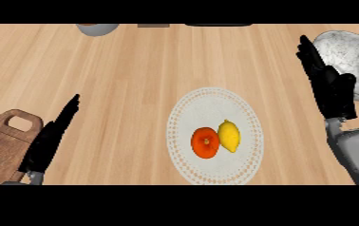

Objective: Pick the lemon from the placemat and place it in the bowl

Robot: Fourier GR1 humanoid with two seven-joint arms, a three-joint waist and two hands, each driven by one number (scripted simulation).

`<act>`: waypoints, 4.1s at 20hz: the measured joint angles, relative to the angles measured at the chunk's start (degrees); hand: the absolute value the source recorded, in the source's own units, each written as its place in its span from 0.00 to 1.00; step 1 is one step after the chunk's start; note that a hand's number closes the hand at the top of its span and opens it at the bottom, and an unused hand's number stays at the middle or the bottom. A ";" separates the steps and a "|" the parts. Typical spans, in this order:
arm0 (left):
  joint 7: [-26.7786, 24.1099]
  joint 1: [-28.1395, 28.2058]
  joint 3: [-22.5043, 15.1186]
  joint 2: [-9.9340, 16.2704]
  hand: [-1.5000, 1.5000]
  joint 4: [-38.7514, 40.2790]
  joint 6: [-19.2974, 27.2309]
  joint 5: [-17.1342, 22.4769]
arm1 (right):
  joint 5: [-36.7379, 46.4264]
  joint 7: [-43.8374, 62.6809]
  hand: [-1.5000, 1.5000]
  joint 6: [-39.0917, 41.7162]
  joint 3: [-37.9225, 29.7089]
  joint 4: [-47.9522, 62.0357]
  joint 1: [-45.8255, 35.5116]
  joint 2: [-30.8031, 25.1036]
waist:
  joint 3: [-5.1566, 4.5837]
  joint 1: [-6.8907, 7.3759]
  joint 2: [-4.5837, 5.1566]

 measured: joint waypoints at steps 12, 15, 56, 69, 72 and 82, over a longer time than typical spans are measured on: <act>-0.25 -10.26 11.90 -3.47 0.50 -4.78 3.57 9.99 | 15.77 -7.34 0.00 -4.02 23.63 -10.13 -1.40 16.42 | -0.18 0.89 -0.92; 0.13 -11.65 14.15 -3.29 0.50 -4.13 3.27 11.54 | 24.37 -7.21 0.00 -8.10 30.35 -13.97 2.25 17.38 | -0.14 -0.06 -0.77; 1.13 -12.49 18.82 -6.82 0.50 -5.00 0.56 9.34 | 32.22 42.31 0.00 44.98 24.86 -35.48 -0.65 1.34 | -0.05 -0.03 -0.23; 2.56 -14.13 21.63 -7.41 0.50 -4.06 -2.50 7.89 | 45.37 26.89 0.00 44.80 20.42 -21.57 3.15 6.77 | -0.04 -0.02 -0.20; 4.25 -13.89 21.57 -7.98 0.50 -6.07 -2.07 7.28 | 47.43 22.07 0.00 44.05 19.18 -18.41 3.12 7.77 | -0.04 0.06 -0.21; 3.20 -13.16 22.96 -9.57 0.50 -5.65 -3.60 5.60 | 55.57 16.59 0.00 44.40 18.21 -13.60 5.55 12.42 | -0.04 -0.01 -0.22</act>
